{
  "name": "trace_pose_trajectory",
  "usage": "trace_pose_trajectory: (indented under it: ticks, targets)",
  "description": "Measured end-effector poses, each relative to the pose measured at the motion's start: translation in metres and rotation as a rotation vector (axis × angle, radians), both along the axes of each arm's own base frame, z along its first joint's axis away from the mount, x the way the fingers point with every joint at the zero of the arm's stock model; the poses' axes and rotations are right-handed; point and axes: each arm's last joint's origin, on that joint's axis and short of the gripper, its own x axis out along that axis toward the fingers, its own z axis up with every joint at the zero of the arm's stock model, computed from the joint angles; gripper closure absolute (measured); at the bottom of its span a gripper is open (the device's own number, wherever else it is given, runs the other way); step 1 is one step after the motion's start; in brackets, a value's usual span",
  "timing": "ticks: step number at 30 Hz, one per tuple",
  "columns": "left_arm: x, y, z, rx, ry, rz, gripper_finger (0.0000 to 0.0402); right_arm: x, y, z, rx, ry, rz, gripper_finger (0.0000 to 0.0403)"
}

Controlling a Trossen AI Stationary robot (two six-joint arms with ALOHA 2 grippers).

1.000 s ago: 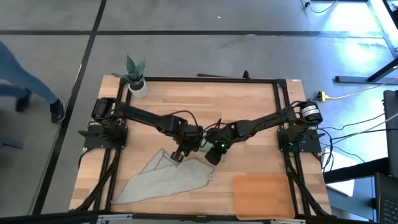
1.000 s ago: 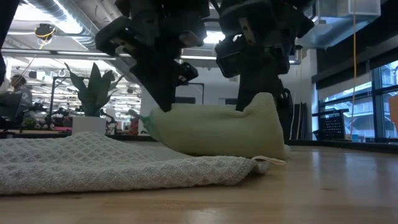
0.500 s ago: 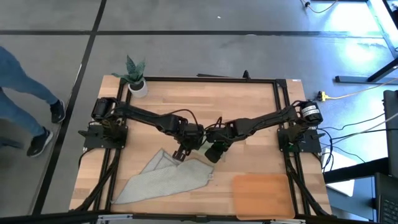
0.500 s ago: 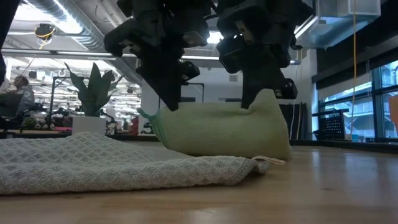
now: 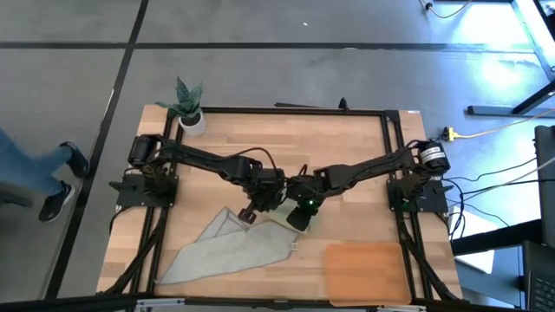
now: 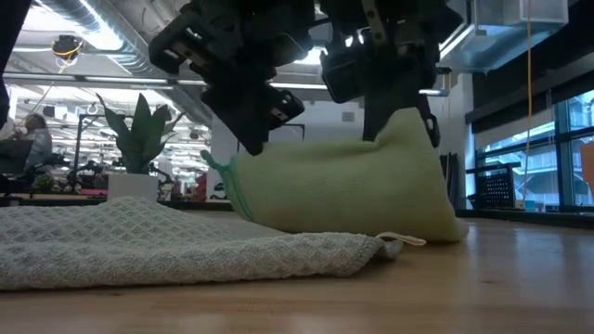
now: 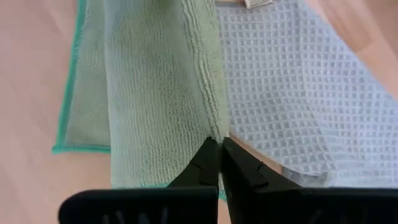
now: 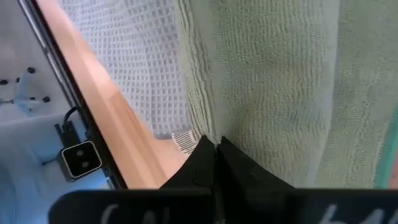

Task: Roll microfiber towels into tight, uniform cylinder then place into a basket
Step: Roll the green microfiber towel

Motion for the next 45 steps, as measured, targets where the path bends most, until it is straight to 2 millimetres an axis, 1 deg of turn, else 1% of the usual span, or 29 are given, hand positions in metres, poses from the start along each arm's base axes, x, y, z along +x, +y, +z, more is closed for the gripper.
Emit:
trace_pose_trajectory:
  ticks: [4,8,11,13,16,19,24,26,29,33,39,45]
  targets:
    - [0.005,0.000,0.001,0.012,-0.051,0.007,0.0401,-0.003,0.003,-0.002,-0.037,0.041,-0.057,0.0398]
    - [0.010,0.002,0.003,-0.018,-0.107,0.000,0.0401,-0.010,0.007,-0.005,-0.064,0.131,-0.118,0.0398]
    - [0.014,0.003,-0.001,-0.015,-0.125,0.007,0.0401,-0.014,0.011,-0.006,-0.077,0.178,-0.134,0.0398]
    - [0.016,0.006,-0.002,-0.022,-0.132,0.018,0.0401,-0.014,0.013,-0.006,-0.066,0.173,-0.119,0.0398]
    - [0.016,0.008,-0.003,-0.092,-0.120,0.006,0.0401,-0.012,0.016,-0.005,-0.021,0.137,-0.070,0.0398]
    - [0.014,0.006,-0.004,-0.128,-0.086,0.016,0.0401,-0.009,0.018,-0.003,0.025,0.098,-0.018,0.0398]
    - [0.008,0.004,-0.006,-0.214,-0.010,-0.016,0.0401,-0.006,0.021,0.000,0.041,0.025,0.087,0.0398]
    - [0.007,0.003,-0.010,-0.244,0.026,-0.024,0.0401,-0.006,0.022,0.000,0.040,0.012,0.116,0.0398]
    - [0.003,0.003,-0.014,-0.222,0.070,-0.003,0.0401,-0.009,0.023,-0.001,0.057,0.038,0.126,0.0398]
    - [0.008,0.004,-0.012,-0.176,0.022,0.008,0.0401,-0.011,0.024,-0.003,0.064,0.072,0.116,0.0398]
    - [0.012,0.005,-0.011,-0.143,-0.024,0.021,0.0401,-0.012,0.029,-0.003,0.050,0.064,0.141,0.0397]
    - [0.012,0.005,-0.011,-0.128,-0.023,0.051,0.0401,-0.012,0.028,-0.003,0.039,0.061,0.135,0.0397]
